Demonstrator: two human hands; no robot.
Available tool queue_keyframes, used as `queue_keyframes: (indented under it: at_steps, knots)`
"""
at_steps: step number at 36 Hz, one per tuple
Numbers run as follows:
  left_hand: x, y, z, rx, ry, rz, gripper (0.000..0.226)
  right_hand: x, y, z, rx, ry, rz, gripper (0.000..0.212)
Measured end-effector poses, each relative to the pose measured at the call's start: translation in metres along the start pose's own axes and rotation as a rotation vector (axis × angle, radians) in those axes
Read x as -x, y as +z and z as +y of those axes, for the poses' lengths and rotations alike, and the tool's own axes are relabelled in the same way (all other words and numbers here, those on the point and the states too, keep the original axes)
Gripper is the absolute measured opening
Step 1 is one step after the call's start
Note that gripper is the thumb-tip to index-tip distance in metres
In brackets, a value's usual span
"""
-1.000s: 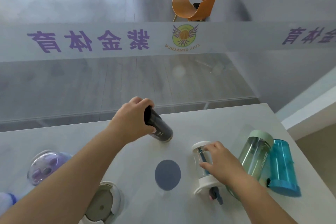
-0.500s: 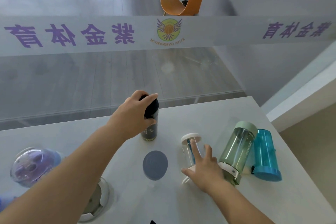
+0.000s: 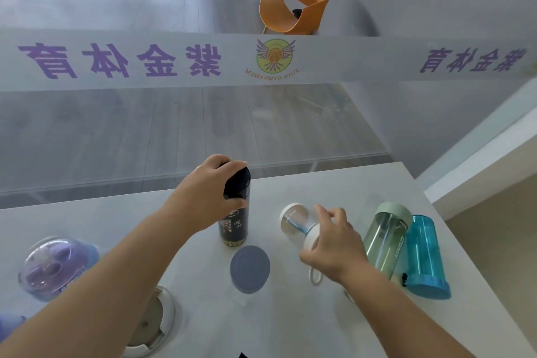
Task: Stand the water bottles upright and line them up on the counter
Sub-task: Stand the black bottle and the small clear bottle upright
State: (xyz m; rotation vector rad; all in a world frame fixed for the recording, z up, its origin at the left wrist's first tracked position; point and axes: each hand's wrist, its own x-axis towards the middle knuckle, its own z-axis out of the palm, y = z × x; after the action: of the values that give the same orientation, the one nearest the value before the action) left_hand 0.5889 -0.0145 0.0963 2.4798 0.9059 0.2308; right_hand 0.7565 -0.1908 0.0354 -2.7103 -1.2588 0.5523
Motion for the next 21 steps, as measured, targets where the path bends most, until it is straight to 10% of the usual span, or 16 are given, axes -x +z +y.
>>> queue_keyframes:
  at_steps: [21]
  knots:
    - [0.006,-0.011,-0.014,0.049,0.049,-0.055,0.063,-0.052,-0.030,-0.064,0.723,-0.456,-0.345,0.022]
